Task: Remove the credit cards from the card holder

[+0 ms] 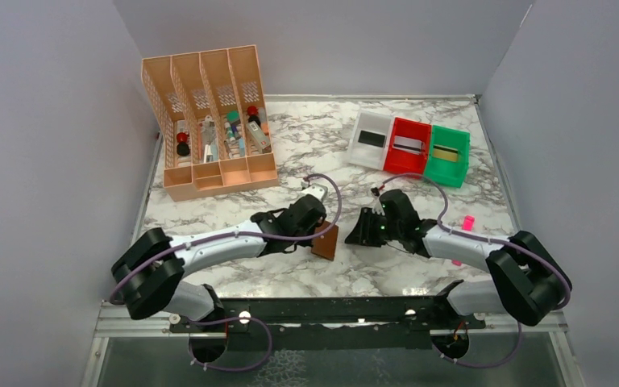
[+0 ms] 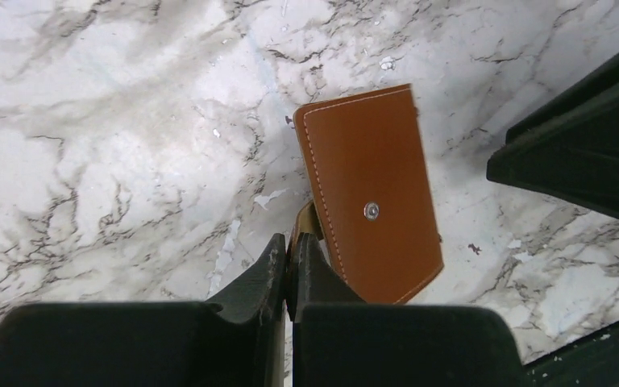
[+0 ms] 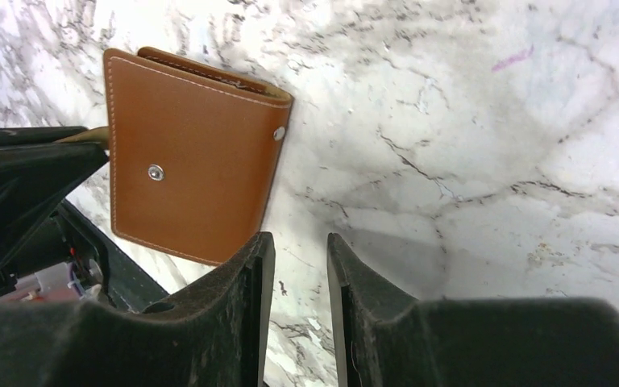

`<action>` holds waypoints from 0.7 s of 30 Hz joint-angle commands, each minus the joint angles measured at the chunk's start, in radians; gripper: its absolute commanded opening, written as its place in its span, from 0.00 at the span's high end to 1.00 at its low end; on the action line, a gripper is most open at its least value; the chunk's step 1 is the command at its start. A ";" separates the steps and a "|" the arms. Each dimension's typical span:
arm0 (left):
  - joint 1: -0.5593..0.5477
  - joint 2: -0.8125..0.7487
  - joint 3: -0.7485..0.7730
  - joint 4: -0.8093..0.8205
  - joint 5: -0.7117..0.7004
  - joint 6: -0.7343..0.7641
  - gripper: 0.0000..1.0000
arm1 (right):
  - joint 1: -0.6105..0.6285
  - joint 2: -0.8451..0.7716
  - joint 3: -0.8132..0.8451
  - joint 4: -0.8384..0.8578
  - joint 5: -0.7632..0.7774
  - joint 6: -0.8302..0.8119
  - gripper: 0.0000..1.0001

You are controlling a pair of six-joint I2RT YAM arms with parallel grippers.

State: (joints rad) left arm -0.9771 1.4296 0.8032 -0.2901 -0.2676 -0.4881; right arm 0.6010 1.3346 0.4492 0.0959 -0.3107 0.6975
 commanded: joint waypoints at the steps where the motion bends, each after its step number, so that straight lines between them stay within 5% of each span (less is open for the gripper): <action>1: 0.001 -0.128 -0.043 0.022 -0.027 0.006 1.00 | 0.002 -0.045 0.060 -0.075 0.031 -0.045 0.64; 13: -0.011 -0.254 -0.025 0.028 0.231 0.055 1.00 | 0.002 -0.216 0.111 -0.220 0.267 -0.069 0.62; 21: -0.012 -0.234 -0.057 -0.074 0.109 -0.021 1.00 | 0.002 -0.270 0.132 -0.244 0.335 -0.090 0.58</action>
State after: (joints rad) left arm -0.9840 1.2255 0.7757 -0.3210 -0.1127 -0.4572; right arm 0.6010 1.0851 0.5518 -0.1150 -0.0475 0.6338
